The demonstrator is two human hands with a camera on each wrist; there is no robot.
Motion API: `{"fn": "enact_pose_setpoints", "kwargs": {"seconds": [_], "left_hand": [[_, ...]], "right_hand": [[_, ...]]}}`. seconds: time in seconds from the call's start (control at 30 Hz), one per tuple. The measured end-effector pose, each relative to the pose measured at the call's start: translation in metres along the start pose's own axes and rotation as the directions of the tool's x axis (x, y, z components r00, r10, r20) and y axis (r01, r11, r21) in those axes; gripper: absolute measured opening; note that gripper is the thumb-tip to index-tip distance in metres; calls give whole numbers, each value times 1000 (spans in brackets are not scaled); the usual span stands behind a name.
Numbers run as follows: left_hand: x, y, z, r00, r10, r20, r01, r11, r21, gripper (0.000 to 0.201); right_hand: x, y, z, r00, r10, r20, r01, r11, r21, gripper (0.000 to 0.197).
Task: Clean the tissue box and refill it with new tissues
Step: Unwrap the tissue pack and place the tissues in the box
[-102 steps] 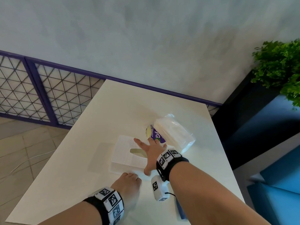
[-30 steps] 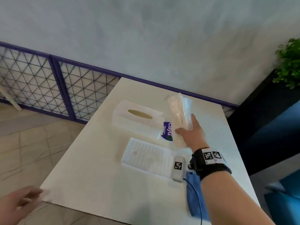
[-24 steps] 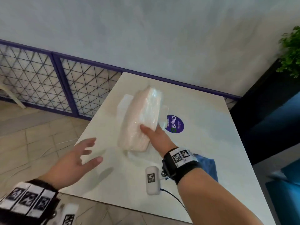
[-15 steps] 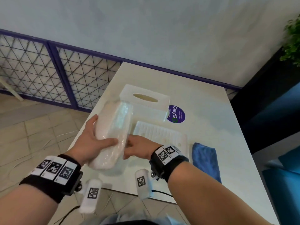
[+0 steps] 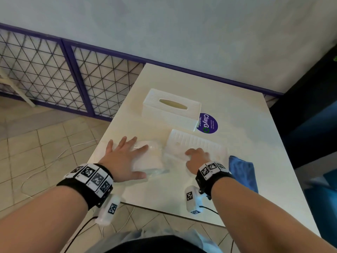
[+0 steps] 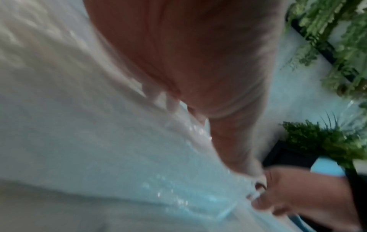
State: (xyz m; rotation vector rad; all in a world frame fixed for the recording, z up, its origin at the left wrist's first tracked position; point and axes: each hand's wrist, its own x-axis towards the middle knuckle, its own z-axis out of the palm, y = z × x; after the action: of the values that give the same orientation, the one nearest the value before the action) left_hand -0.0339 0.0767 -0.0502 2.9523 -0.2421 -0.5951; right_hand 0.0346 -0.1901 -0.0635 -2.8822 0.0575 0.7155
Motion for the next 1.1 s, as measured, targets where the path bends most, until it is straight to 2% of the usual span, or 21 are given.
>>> {"fn": "enact_pose_setpoints", "kwargs": {"seconds": [0.07,0.1,0.17,0.2,0.27,0.4,0.57,0.67,0.73,0.8,0.9,0.97,1.1], "left_hand": [[5,5,5,1000,-15,16,15,1000,-5,81],[8,6,8,999,-24,22,25,1000,-9,73],[13,5,13,999,-35,16,35,999,2,63],[14,5,15,999,-36,6,36,999,17,64],[14,5,19,999,-40,-10,40,999,37,69],[13,6,24,998,-47,-44,48,999,24,67],[15,3,28,997,-56,-47,56,998,3,73],[12,0,25,997,-31,-74,26,998,-61,78],[8,-2,25,994,-12,-110,0,995,-104,80],[6,-4,28,989,2,-146,-21,992,-124,83],[5,-8,38,973,18,-229,-60,982,-177,92],[4,-11,43,963,11,-268,-74,971,-227,93],[3,-13,47,951,12,-309,-99,959,-266,88]], "right_hand": [[-1,-13,-4,998,-49,-44,51,997,61,45],[-4,-23,-5,989,-120,-86,128,987,102,42],[-8,-44,-5,940,-313,-138,332,930,154,35],[-10,-54,-5,910,-394,-128,411,896,167,34],[-15,-69,-7,891,-451,-53,454,887,86,34],[-16,-80,-11,918,-394,48,397,914,-85,27],[-18,-71,-23,912,-352,213,395,892,-220,37],[-12,-52,-22,956,-165,244,221,949,-223,48],[-10,-44,-21,974,-72,216,110,980,-165,46],[-12,-46,-25,985,-115,125,124,990,-67,37],[-8,-60,-32,990,-125,-69,140,946,291,29],[-1,-72,-31,991,-127,-35,129,870,476,31],[-7,-90,-27,982,-155,110,71,835,545,33]]}}
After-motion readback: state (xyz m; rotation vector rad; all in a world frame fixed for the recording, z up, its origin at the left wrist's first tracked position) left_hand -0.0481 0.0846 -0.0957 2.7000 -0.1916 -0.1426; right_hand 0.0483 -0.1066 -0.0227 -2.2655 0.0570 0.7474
